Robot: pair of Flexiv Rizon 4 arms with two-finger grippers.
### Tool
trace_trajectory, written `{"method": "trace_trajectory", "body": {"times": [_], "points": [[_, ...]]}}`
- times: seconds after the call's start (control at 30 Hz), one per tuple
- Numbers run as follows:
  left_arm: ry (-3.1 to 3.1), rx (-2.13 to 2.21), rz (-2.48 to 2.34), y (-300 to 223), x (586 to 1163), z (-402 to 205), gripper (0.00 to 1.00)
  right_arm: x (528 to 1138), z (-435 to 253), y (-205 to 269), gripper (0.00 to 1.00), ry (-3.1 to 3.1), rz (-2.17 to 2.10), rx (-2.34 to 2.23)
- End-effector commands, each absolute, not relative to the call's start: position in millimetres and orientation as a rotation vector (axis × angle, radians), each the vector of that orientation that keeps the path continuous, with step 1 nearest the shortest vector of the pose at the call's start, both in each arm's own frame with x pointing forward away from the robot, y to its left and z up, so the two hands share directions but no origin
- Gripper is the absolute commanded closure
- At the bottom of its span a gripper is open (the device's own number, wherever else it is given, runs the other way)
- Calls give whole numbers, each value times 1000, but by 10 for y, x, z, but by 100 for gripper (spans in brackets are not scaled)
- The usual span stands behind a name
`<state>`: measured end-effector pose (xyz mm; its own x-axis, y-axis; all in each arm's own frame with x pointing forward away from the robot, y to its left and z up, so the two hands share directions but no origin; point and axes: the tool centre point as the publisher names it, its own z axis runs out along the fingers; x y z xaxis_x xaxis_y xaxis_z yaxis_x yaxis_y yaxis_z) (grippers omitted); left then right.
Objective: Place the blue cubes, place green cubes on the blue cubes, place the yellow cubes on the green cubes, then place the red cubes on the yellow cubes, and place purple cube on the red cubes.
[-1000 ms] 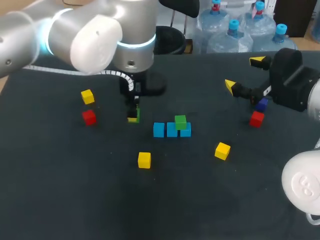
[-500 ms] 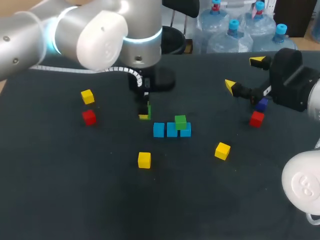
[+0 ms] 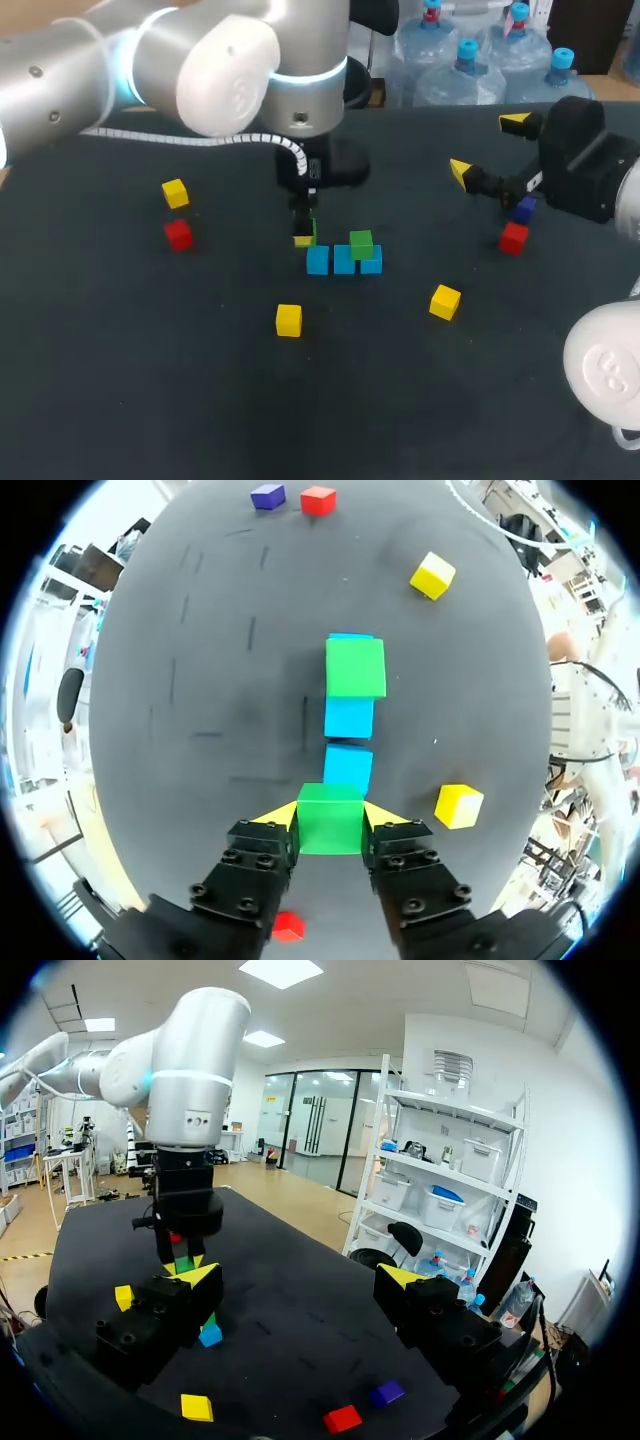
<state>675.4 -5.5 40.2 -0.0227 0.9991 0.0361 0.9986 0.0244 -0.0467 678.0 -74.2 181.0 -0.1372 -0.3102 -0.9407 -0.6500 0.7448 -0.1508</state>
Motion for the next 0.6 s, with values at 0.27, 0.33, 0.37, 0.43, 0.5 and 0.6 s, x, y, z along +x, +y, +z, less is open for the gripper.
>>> {"method": "trace_trajectory", "body": {"times": [0.27, 0.33, 0.37, 0.43, 0.5, 0.6], "points": [[-2228, -2133, 65, -137, 6730, 355, 100, 6780, 1809, -747, 0, 1734, 352, -762], [-2221, -2143, 62, -167, 6716, 344, 100, 6780, 1809, -747, 0, 1734, 352, -762], [-2218, -2147, 62, -180, 6713, 338, 100, 6780, 1809, -747, 0, 1734, 352, -762], [-2204, -2157, 65, -203, 6711, 328, 100, 6780, 1809, -747, 0, 1734, 352, -762], [-2195, -2167, 63, -223, 6712, 328, 100, 6780, 1809, -747, 0, 1734, 352, -762], [-2180, -2180, 59, -253, 6715, 331, 100, 6780, 1809, -747, 0, 1734, 352, -762]]}}
